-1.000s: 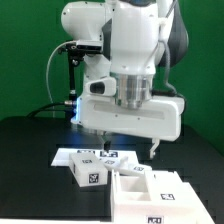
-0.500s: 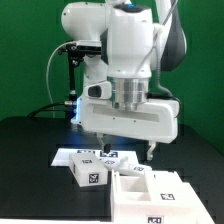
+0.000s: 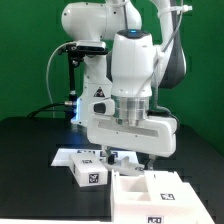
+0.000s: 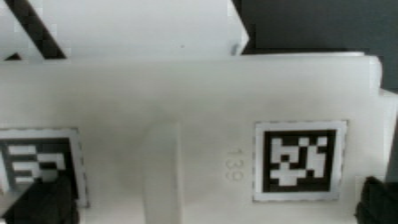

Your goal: Assemble cabinet

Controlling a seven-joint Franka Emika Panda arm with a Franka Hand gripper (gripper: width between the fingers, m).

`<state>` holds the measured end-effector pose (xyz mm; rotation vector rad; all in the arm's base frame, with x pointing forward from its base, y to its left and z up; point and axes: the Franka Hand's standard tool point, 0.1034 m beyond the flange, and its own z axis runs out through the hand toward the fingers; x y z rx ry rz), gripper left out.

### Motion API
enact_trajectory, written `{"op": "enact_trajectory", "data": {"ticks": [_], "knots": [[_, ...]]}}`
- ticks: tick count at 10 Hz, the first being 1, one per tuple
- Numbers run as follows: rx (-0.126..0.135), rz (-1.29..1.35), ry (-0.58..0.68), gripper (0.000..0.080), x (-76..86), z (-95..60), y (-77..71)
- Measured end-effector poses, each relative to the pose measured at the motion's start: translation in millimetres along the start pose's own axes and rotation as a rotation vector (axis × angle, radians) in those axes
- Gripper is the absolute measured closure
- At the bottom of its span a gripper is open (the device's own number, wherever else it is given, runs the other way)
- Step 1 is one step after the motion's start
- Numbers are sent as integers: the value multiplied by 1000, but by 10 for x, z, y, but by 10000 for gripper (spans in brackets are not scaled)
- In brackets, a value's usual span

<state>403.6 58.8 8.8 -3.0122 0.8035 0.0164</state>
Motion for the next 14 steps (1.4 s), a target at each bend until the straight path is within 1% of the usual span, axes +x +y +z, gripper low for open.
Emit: {"op": "enact_trajectory", "data": {"ticks": [1, 2, 3, 4, 5, 6, 7, 8, 10, 11, 12, 13, 14], "knots": [[0, -3, 0, 2, 0, 0, 0], [0, -6, 0, 114, 0, 0, 0], [0, -11, 0, 266, 0, 0, 0], [0, -16, 0, 266, 0, 0, 0], [0, -21, 0, 468, 0, 0, 0], [0, -23, 0, 468, 0, 0, 0], [0, -25, 0, 667, 0, 0, 0], [1, -28, 1, 737, 2, -3, -3], [2, -43, 2, 737, 4, -9, -12], [8, -122, 7, 737, -1, -43, -76], [20, -210, 13, 737, 7, -136, -150], [29, -236, 8, 737, -11, -255, -229], [30, -333, 5, 737, -60, -380, -332]]}}
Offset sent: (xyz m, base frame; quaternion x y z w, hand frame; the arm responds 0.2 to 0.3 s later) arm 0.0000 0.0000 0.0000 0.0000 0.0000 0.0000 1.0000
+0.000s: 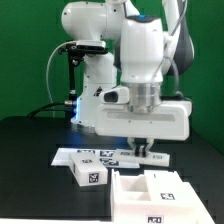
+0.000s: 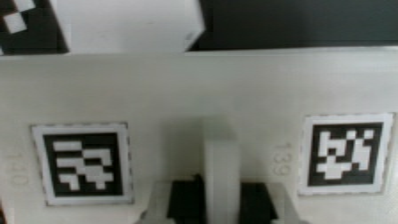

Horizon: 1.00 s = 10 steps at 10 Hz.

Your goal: Assemble cabinet

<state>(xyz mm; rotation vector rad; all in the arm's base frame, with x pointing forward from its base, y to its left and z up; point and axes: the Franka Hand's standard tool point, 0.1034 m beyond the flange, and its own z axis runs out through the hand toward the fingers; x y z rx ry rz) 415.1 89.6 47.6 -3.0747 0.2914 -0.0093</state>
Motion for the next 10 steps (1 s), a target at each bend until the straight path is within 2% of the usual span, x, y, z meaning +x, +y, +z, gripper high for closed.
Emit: {"op": "enact_trajectory", "data": {"ticks": [1, 3, 5, 6, 7, 8, 10], "knots": [[1, -145, 19, 737, 23, -45, -5], [-2, -271, 11, 735, 9, -11, 19], [-9, -596, 26, 735, 120, 5, 103], [-1, -700, 37, 735, 211, -55, 41], [-6, -872, 51, 735, 225, -102, -58], [-12, -1004, 55, 735, 211, -121, -95], [-21, -1079, 45, 735, 211, -93, -33]]}}
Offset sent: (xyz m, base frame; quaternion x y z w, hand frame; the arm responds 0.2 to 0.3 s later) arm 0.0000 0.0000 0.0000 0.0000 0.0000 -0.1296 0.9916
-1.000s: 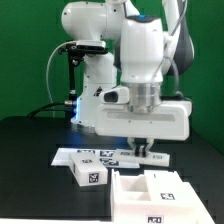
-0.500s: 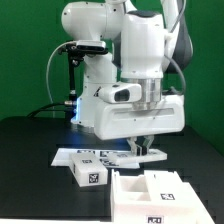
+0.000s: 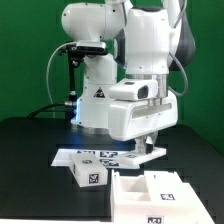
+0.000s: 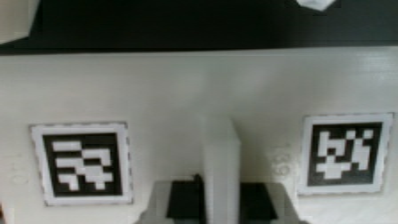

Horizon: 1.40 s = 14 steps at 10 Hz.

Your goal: Assemble cabinet

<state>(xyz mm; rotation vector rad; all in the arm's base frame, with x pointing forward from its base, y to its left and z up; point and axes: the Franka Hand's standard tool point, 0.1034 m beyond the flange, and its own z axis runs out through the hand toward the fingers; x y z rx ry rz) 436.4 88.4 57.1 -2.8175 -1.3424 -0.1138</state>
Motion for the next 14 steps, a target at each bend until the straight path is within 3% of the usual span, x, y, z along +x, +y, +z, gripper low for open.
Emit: {"op": "enact_trajectory", "data": {"ticks": [2, 5, 6, 9, 14], "knots": [[-3, -91, -4, 735, -10, 4, 8], [10, -593, -34, 735, 28, 4, -85], [6, -622, -34, 735, -28, -13, -15], [4, -803, -51, 735, -63, 5, 5], [14, -695, -76, 735, -88, -52, 246]]}}
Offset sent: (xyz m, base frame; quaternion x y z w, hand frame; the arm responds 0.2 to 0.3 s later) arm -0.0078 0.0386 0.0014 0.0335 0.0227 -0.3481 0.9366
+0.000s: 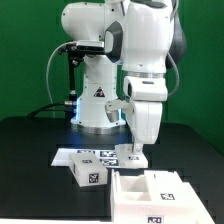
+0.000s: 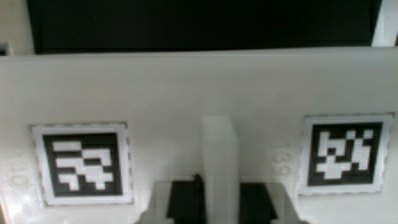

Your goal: Assemble cabinet

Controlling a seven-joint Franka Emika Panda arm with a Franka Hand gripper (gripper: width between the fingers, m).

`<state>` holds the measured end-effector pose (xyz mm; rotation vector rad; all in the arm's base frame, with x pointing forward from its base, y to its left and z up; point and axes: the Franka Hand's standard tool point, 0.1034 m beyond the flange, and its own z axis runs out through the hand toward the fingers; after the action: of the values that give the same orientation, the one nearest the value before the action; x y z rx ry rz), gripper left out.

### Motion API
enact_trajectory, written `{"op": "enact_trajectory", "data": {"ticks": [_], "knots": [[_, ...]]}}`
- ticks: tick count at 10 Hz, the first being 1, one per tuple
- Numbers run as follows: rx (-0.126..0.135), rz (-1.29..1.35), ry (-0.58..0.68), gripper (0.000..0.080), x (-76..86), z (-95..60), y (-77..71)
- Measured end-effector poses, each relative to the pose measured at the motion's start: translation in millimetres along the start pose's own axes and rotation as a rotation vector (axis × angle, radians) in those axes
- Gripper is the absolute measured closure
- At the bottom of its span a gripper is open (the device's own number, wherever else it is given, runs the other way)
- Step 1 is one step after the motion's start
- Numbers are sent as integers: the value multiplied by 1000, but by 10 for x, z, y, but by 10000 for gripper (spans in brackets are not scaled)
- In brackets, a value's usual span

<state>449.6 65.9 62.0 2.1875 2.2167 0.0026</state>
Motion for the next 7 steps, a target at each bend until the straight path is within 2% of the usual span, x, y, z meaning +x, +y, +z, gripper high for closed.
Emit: {"op": "enact_trajectory", "data": {"ticks": [4, 5, 7], "knots": [[6, 7, -1, 735, -29, 16, -10], [19, 25, -8, 735, -71, 16, 8], [17, 59, -11, 735, -107, 1, 128]]}}
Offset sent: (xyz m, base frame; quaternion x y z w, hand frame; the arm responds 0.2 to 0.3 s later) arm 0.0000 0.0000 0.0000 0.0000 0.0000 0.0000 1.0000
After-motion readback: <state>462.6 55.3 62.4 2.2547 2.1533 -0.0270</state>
